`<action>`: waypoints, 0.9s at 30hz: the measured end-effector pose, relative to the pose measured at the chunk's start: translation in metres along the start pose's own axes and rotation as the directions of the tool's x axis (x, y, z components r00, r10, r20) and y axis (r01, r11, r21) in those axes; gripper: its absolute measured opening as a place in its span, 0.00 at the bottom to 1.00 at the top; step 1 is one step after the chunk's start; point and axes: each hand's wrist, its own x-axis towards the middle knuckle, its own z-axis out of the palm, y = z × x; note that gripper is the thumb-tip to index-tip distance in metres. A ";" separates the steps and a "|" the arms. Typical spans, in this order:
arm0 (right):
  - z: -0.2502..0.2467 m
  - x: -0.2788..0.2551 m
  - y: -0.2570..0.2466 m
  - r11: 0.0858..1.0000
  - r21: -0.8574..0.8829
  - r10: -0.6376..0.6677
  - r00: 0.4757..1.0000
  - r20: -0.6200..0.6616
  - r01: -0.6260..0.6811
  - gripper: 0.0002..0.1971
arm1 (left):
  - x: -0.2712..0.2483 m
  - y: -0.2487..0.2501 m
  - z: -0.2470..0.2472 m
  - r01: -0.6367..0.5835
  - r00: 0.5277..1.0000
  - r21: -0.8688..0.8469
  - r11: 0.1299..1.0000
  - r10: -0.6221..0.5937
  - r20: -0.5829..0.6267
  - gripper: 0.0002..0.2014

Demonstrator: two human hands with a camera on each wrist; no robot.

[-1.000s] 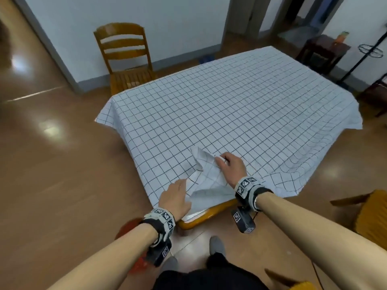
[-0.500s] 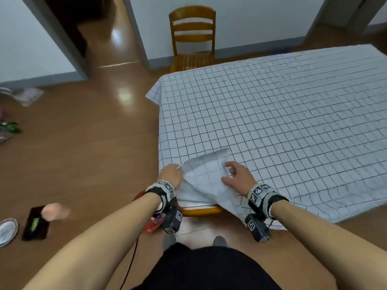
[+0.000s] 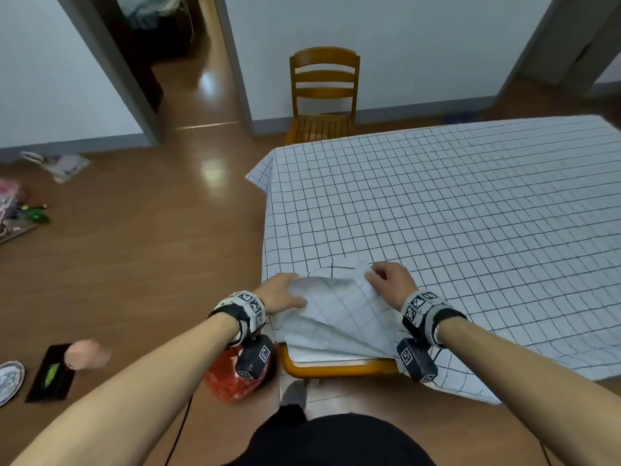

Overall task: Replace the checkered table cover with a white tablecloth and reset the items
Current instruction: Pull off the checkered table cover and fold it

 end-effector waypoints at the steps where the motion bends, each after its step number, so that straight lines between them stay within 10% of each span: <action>1: 0.002 0.002 -0.003 1.000 0.008 0.009 1.000 0.003 -0.009 0.18 | 0.005 0.009 -0.001 -0.038 0.999 -0.020 0.999 0.037 -0.020 0.28; 11: 0.014 -0.005 -0.010 0.979 0.089 0.183 0.983 -0.003 -0.182 0.09 | 0.069 0.061 -0.013 -0.289 0.950 0.037 0.957 0.291 -0.113 0.24; 27: 0.027 -0.108 0.032 0.842 0.005 0.539 0.838 -0.084 -0.540 0.09 | 0.126 0.047 -0.030 -0.161 0.986 -0.010 0.987 0.160 -0.039 0.23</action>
